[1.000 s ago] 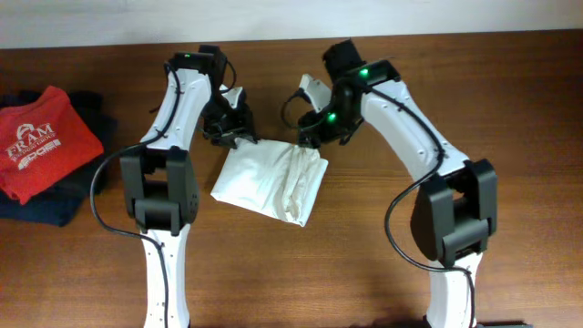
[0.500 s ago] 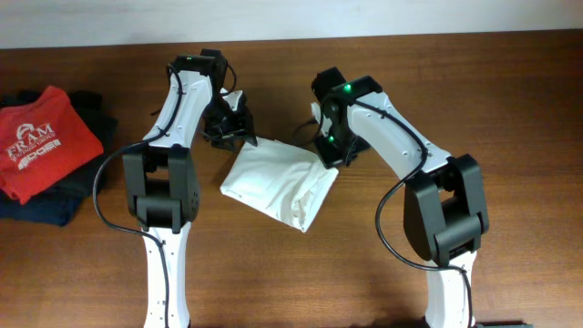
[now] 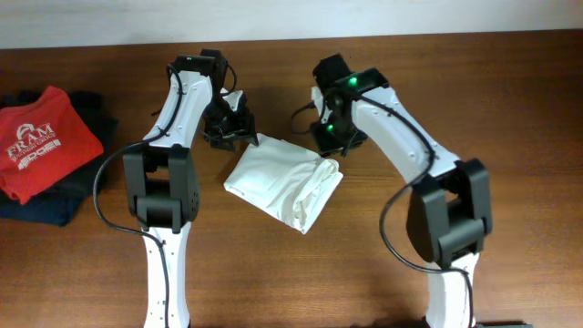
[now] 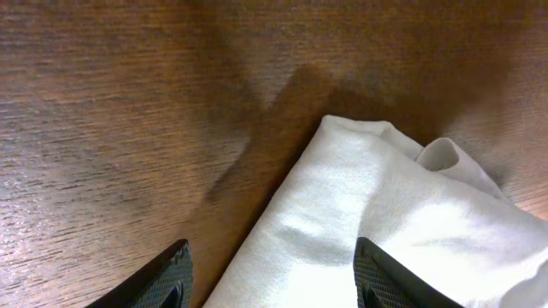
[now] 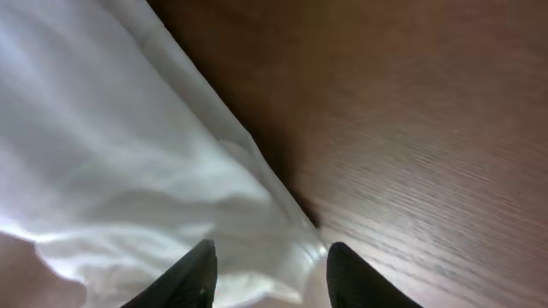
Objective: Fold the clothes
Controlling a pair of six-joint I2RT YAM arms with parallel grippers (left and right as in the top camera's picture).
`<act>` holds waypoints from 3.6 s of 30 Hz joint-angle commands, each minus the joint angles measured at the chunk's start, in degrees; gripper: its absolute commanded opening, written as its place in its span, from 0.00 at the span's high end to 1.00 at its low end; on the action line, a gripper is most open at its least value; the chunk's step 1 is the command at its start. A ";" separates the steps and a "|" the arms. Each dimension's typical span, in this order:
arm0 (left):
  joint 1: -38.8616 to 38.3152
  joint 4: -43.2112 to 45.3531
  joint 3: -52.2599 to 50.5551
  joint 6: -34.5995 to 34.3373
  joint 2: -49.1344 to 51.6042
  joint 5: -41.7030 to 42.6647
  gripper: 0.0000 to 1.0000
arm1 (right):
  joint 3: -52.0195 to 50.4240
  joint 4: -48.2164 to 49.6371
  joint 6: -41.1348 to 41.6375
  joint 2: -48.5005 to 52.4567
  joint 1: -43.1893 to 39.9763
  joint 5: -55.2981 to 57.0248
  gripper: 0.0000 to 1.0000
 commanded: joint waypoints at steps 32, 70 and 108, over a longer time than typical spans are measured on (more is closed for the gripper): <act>-11.02 10.40 9.81 17.31 4.87 -2.95 0.36 | -8.87 -13.16 1.75 -6.01 -7.63 -16.13 0.25; -18.10 23.12 4.46 17.00 9.62 24.09 0.49 | 4.66 -9.31 -10.01 -10.86 -20.65 20.94 0.11; 43.28 -6.01 39.76 6.88 -3.78 -23.23 0.99 | 4.85 -11.82 -9.60 -14.40 -30.95 19.21 0.10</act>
